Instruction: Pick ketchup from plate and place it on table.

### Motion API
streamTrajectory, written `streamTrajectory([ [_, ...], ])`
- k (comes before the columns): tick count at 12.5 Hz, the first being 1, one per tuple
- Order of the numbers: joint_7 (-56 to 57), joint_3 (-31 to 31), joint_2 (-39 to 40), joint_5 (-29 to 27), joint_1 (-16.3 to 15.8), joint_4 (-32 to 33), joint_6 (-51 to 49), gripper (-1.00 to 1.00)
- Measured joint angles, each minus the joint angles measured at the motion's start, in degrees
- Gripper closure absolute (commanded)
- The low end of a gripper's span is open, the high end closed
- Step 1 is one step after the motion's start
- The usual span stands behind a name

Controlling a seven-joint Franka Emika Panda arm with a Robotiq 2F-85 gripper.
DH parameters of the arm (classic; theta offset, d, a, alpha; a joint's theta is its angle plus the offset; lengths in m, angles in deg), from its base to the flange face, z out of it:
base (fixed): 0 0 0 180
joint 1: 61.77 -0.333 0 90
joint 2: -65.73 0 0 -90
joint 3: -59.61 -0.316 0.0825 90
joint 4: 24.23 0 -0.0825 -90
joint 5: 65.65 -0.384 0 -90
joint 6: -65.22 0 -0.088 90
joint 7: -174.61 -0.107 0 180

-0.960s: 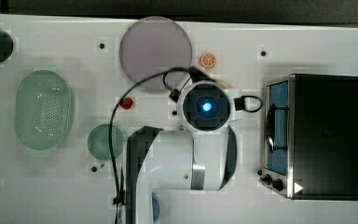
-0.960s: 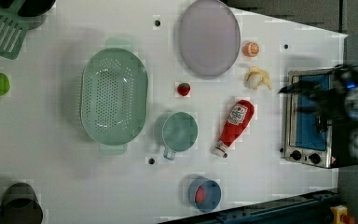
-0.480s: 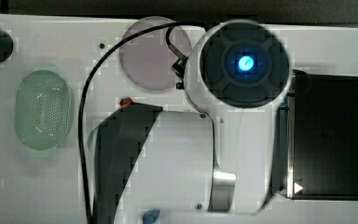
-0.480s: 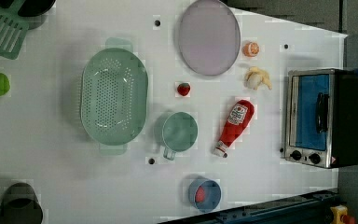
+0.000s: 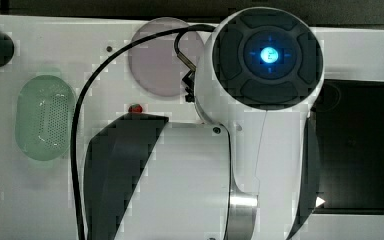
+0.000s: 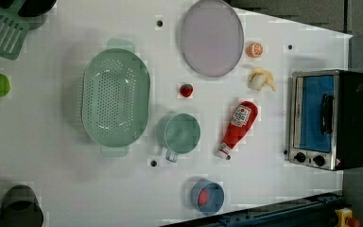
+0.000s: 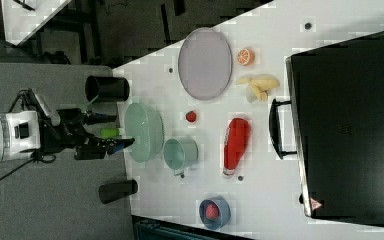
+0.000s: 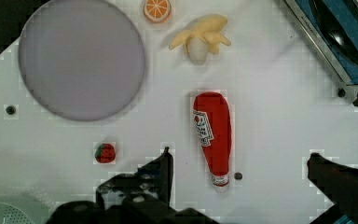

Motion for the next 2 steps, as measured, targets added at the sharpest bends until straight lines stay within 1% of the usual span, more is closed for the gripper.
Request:
streamTrajectory([
  [2, -0.23, -0.10, 0.39, -0.36, 0.03, 0.62, -0.64, -1.00],
])
